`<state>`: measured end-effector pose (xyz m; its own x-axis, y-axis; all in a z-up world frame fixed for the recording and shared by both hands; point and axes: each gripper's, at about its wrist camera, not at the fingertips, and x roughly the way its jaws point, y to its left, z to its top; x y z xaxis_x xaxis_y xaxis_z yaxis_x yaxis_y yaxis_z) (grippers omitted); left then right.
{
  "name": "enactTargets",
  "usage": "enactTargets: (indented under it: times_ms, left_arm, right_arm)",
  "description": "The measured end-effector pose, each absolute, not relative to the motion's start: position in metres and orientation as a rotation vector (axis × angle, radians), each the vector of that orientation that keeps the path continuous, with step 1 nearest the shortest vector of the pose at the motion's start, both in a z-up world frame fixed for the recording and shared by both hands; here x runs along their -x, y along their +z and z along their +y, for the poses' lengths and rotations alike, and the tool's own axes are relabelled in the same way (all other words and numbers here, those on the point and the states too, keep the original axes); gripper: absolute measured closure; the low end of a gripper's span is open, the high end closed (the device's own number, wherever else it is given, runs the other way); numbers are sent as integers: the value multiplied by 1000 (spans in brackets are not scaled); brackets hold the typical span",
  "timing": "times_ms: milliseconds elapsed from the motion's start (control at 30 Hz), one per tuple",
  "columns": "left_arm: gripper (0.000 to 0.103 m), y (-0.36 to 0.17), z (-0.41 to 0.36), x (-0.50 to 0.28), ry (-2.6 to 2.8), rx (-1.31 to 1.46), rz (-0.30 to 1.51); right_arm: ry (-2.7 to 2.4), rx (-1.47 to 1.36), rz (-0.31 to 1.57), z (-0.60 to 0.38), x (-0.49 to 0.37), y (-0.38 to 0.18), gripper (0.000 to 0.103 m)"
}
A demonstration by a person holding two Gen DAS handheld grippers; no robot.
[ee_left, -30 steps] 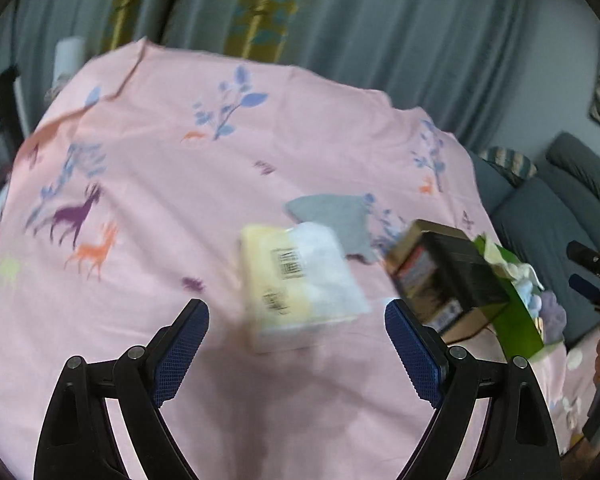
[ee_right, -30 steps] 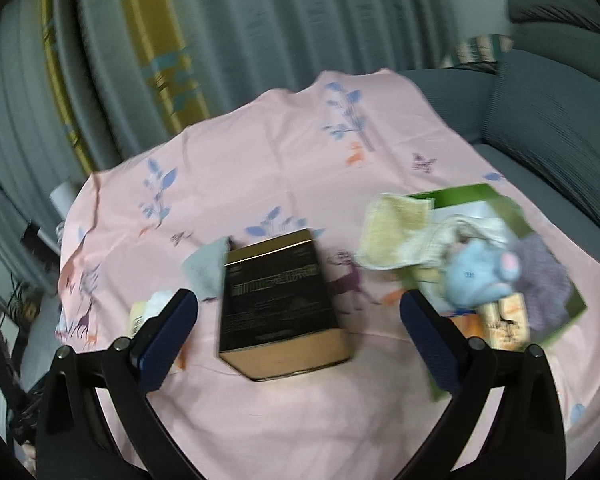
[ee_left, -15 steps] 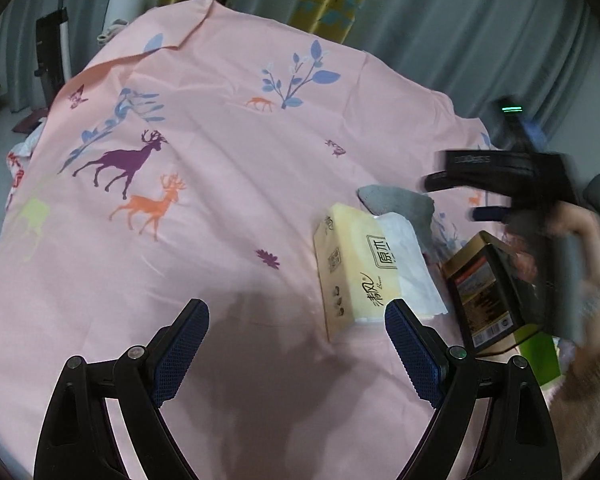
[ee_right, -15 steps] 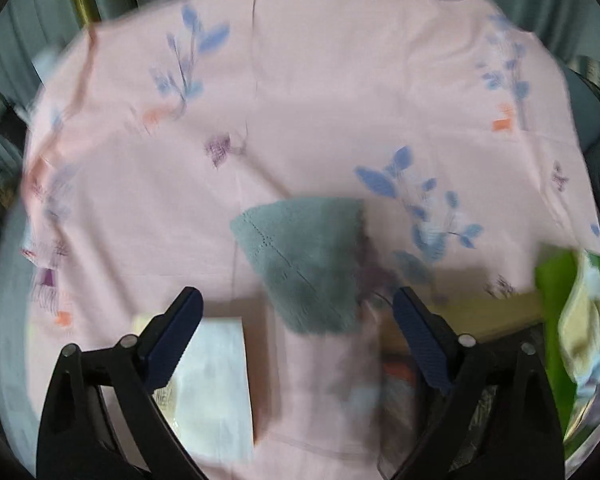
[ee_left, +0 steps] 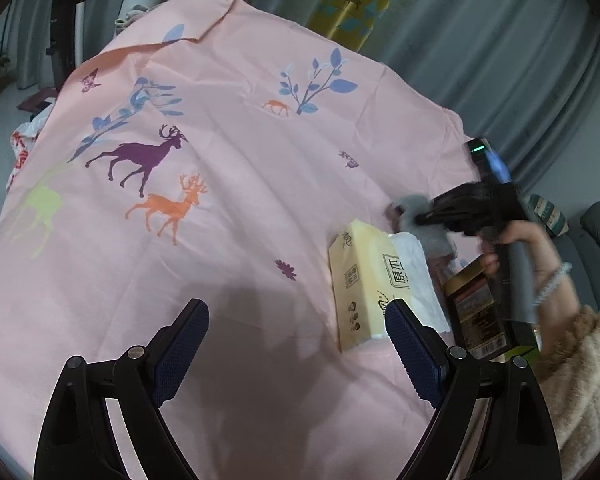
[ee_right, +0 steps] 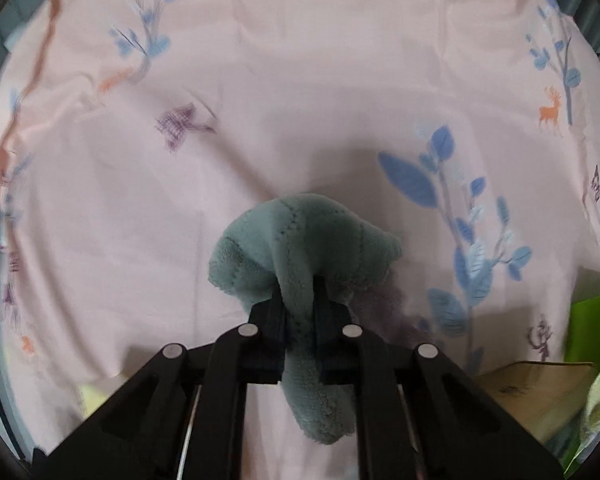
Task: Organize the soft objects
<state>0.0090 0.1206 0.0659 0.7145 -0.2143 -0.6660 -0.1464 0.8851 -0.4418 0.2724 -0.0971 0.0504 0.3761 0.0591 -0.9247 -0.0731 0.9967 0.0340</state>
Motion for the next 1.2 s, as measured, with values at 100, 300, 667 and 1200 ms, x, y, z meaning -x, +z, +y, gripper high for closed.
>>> enactTargets:
  times_ms: [100, 300, 667, 1200]
  left_arm:
    - [13, 66, 120, -10, -34, 496, 789]
    - [13, 62, 114, -11, -52, 507, 813]
    - [13, 66, 86, 0, -54, 411, 812]
    - [13, 63, 68, 7, -150, 430, 858]
  right_arm:
    - [154, -38, 1113, -106, -242, 92, 93]
    - [298, -47, 1000, -115, -138, 154, 92]
    - [396, -99, 1076, -116, -6, 86, 90]
    - [247, -311, 1049, -137, 4, 55, 23]
